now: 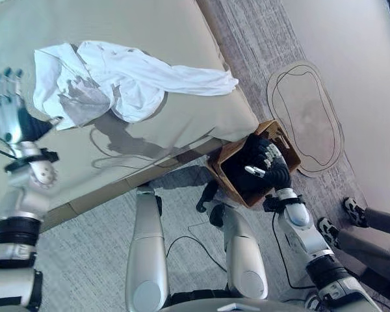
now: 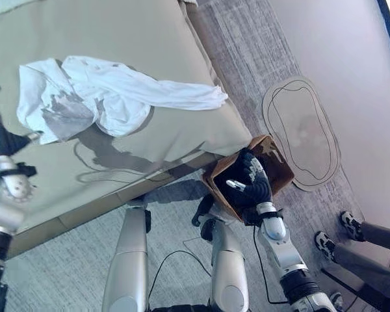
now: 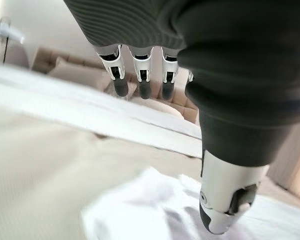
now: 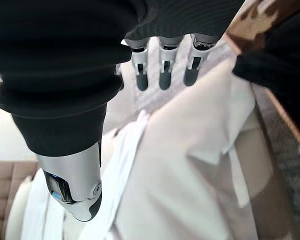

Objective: Pick up clothes into the bucket

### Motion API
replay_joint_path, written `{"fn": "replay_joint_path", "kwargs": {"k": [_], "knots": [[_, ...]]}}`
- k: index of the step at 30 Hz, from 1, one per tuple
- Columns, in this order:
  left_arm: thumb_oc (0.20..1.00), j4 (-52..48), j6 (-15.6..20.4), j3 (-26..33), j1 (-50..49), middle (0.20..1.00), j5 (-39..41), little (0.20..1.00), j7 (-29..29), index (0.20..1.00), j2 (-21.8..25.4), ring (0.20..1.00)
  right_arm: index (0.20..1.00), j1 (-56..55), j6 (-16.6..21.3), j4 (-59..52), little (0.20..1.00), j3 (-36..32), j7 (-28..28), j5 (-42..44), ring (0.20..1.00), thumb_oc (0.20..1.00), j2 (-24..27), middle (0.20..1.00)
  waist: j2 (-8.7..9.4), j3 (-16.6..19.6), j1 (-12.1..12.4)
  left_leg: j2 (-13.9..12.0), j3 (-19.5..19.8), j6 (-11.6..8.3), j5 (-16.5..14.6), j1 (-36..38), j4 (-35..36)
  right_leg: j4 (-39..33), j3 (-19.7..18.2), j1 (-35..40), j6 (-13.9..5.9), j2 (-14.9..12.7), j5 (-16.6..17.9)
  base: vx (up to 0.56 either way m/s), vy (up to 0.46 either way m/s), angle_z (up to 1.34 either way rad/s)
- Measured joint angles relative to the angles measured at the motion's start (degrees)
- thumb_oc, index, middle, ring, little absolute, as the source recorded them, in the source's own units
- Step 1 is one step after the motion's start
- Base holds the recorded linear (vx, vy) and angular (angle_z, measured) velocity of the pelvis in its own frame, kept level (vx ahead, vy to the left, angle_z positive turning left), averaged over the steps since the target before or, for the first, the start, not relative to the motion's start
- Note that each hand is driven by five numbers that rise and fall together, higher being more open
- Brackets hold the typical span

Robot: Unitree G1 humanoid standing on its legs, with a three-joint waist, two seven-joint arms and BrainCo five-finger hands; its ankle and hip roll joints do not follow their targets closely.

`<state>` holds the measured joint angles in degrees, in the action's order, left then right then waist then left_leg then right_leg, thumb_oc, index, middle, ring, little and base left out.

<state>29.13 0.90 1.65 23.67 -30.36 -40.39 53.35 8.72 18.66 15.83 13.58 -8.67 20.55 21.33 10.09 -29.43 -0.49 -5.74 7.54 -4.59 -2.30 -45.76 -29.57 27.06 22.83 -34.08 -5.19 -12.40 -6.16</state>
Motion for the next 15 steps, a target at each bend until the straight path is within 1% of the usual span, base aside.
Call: {"fn": "replay_joint_path", "kwargs": {"k": [1,4,5,7,11,12,14,15], "knots": [[1.0,0.0,-0.2,-0.1,0.2,1.0,-0.4,1.0,0.0,1.0,0.2,1.0,1.0,-0.4,0.2,-0.4,1.0,0.0,0.1,0.9,1.0,1.0,0.0,1.0,0.09,0.1,-0.5,0.0,0.2,-0.02,0.0,-0.4,-0.5,0.0,0.1,0.0,0.07,0.1,0.1,0.0,0.0,0.0],[1.0,-0.1,-0.5,-0.4,2.1,1.0,-0.5,1.0,-0.1,1.0,1.5,1.0,1.0,-1.3,0.8,-2.2,1.0,0.0,0.3,1.6,1.0,1.0,0.6,1.0,0.24,0.2,-0.8,-0.2,1.0,-0.07,-0.2,-2.7,-1.6,-0.1,1.0,-1.4,0.05,0.5,0.1,0.0,0.0,0.03],[1.0,0.0,-0.6,-0.5,2.2,1.0,-0.6,1.0,-0.1,1.0,1.8,1.0,1.0,-1.3,0.9,-2.2,1.0,0.0,0.5,1.6,1.0,1.0,0.5,1.0,0.3,0.2,-1.6,-0.2,1.2,-0.24,0.0,-3.3,-2.0,0.0,1.2,-1.6,0.22,0.6,0.3,0.01,0.03,0.06],[1.0,0.1,-0.6,-0.6,2.4,1.0,-2.1,1.0,-0.1,1.0,1.9,1.0,1.0,-1.4,1.1,-2.3,1.0,0.0,0.7,1.7,1.0,1.0,0.5,1.0,0.45,0.3,-2.4,-0.2,1.4,-0.27,-0.2,-3.9,-2.4,-0.5,1.4,-1.8,0.2,0.8,0.5,0.01,0.049,0.01],[1.0,0.1,-0.8,-3.3,5.0,1.0,-3.7,1.0,-0.1,1.0,4.6,1.0,1.0,-1.2,1.3,-2.7,1.0,0.1,0.7,2.7,1.0,1.0,0.6,1.0,0.69,0.5,-3.0,-0.6,1.7,-0.33,-0.4,-5.8,-3.3,-1.2,1.4,-3.0,0.2,1.4,1.1,0.0,0.032,-0.05],[1.0,0.2,-1.1,-5.0,5.9,1.0,-5.2,1.0,0.0,1.0,5.7,1.0,1.0,-1.2,1.3,-2.7,1.0,0.1,0.7,2.8,1.0,1.0,0.6,1.0,0.7,0.5,-3.3,-0.6,1.7,-0.33,-0.4,-6.1,-3.3,-1.4,1.4,-3.2,0.0,1.5,1.3,-0.01,0.048,-0.04],[1.0,0.2,-1.2,-6.4,7.2,1.0,-6.4,1.0,0.1,1.0,6.2,1.0,1.0,-1.3,1.3,-2.9,1.0,0.1,0.7,3.2,1.0,1.0,0.6,1.0,0.76,0.5,-3.7,-0.6,1.4,-0.33,-0.4,-6.2,-3.6,-1.8,1.3,-3.4,-0.14,1.5,1.6,-0.02,0.093,-0.06],[1.0,0.2,-1.3,-8.2,8.5,1.0,-7.1,1.0,0.5,1.0,7.0,1.0,1.0,-1.4,1.4,-3.3,1.0,0.1,0.7,3.2,1.0,1.0,0.6,1.0,0.87,0.6,-3.6,-0.8,1.2,-0.35,-0.5,-6.5,-3.8,-2.1,1.2,-3.7,-0.15,1.6,1.8,-0.02,0.082,-0.08]]}}
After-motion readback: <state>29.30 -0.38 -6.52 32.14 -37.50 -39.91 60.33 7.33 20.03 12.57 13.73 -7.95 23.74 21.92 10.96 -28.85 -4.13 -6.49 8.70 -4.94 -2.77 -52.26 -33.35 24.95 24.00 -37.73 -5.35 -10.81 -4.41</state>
